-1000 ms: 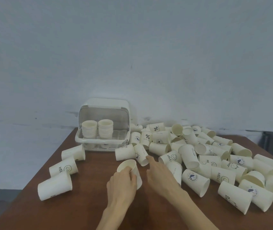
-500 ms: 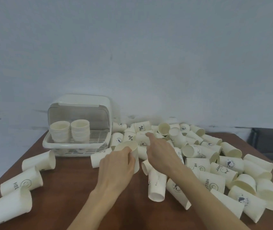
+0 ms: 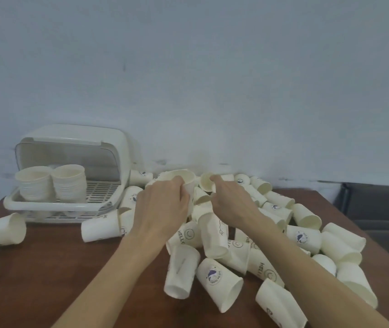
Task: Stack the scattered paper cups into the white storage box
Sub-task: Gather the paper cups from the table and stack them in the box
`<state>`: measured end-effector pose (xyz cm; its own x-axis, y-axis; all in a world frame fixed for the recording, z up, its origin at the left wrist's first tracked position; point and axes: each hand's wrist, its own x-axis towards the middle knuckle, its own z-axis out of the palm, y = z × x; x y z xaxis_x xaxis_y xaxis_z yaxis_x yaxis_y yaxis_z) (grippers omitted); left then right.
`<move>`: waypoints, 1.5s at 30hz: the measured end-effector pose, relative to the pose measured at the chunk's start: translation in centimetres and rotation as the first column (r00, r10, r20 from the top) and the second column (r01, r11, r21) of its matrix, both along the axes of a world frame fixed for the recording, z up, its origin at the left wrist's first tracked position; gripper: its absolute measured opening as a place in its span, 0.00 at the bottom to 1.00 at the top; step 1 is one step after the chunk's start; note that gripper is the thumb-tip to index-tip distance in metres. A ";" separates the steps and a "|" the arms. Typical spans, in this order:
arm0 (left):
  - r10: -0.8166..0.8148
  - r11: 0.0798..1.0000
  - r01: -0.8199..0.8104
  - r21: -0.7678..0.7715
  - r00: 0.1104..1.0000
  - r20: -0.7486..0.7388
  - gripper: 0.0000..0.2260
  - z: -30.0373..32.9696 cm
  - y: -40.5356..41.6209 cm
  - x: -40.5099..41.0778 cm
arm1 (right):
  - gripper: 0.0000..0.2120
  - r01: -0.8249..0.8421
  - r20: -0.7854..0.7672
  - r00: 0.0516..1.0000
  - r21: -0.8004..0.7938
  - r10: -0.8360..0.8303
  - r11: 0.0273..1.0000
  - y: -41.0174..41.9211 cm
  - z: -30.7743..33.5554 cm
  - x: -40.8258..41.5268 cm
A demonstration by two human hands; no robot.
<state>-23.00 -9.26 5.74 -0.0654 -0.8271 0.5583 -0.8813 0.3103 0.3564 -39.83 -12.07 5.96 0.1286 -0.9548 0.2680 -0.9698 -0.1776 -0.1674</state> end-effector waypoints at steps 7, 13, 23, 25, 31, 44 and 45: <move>-0.060 0.997 0.061 -0.048 0.998 0.013 0.12 1.1 -2.1 -5.6 | 0.17 0.125 -0.001 0.992 0.073 -0.125 0.989 -2.0 -0.4 -7.1; -0.127 0.992 0.128 -0.016 0.991 0.039 0.12 1.4 -4.5 -10.4 | 0.16 0.224 -0.004 0.974 0.118 -0.225 0.968 -5.3 -1.8 -12.5; -0.233 0.972 0.234 -0.011 0.971 0.059 0.10 1.5 -10.4 -15.7 | 0.05 0.291 0.045 0.953 0.130 -0.299 0.948 -11.1 -5.0 -16.2; -0.244 0.970 0.243 0.018 0.968 0.066 0.09 1.4 -11.6 -16.2 | 0.06 0.329 0.094 0.935 0.122 -0.341 0.936 -12.5 -5.4 -16.8; -0.243 0.970 0.240 0.038 0.965 0.096 0.08 1.4 -14.5 -17.1 | 0.10 0.521 0.097 0.839 0.147 -0.536 0.841 -16.8 -6.8 -18.6; -0.227 0.974 0.227 0.017 0.964 0.135 0.08 -0.1 -17.0 -15.9 | 0.11 0.728 0.037 0.672 0.151 -0.740 0.669 -23.0 -10.0 -19.0; -0.229 0.973 0.229 0.013 0.965 0.131 0.08 -0.1 -17.0 -15.8 | 0.10 0.737 0.052 0.662 0.135 -0.748 0.662 -23.2 -10.0 -18.9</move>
<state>-38.80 -26.30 5.65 -0.3251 -0.7802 0.5344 -0.8255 0.5099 0.2422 -58.75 -35.22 -4.06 -0.6551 -0.7419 0.1429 -0.7501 0.6161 -0.2402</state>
